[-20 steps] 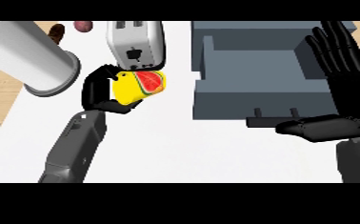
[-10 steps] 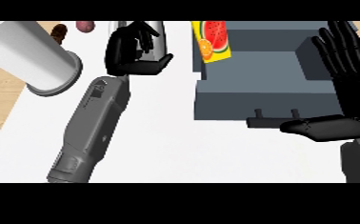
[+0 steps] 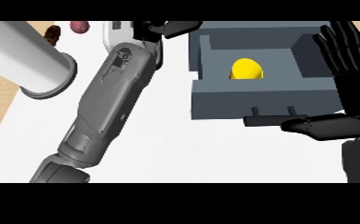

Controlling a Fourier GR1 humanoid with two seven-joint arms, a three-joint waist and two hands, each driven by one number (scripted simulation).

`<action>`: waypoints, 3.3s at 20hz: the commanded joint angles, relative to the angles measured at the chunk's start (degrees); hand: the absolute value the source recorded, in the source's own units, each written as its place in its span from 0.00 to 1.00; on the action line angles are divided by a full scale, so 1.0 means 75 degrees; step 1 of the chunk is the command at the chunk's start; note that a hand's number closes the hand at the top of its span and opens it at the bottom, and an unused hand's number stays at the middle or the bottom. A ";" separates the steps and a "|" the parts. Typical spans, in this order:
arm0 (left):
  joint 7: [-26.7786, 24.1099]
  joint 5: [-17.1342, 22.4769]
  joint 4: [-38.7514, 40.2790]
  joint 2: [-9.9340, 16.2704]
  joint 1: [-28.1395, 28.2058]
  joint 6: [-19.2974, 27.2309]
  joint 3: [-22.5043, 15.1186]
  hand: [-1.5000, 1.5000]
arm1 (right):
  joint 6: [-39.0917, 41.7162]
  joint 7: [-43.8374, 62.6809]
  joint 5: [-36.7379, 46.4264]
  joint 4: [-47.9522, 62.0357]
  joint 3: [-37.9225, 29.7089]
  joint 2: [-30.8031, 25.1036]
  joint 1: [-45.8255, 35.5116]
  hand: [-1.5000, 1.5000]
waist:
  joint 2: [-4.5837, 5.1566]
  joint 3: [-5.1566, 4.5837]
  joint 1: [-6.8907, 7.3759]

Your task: Pick up the cup, place it into the drawer and close the drawer

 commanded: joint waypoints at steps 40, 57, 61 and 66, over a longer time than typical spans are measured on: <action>-0.0899 0.3748 0.2844 -0.0017 -0.1299 0.0981 -0.2290 0.00 | 0.3652 0.0815 -0.0832 0.0495 0.2607 -0.1052 -0.0765 1.00 | 0.0195 -0.0002 -0.0926; -0.1470 0.4068 0.2262 0.0174 -0.0283 0.0155 -0.1814 0.00 | 0.1628 -0.1519 0.4654 0.4614 0.4188 -0.0769 -0.0853 0.00 | 0.0044 0.0004 0.0528; -0.1450 0.4040 0.1867 0.0511 0.0191 0.0080 -0.1794 0.00 | 0.0663 -0.2376 0.5173 0.6793 0.4033 -0.0263 -0.1440 1.00 | 0.0065 0.0013 0.0655; -0.1283 0.4108 0.1366 0.1051 0.0818 -0.0487 -0.1794 0.00 | 0.0360 -0.3746 0.4901 0.8394 0.3075 -0.0687 -0.2570 1.00 | 0.0126 0.0026 0.0900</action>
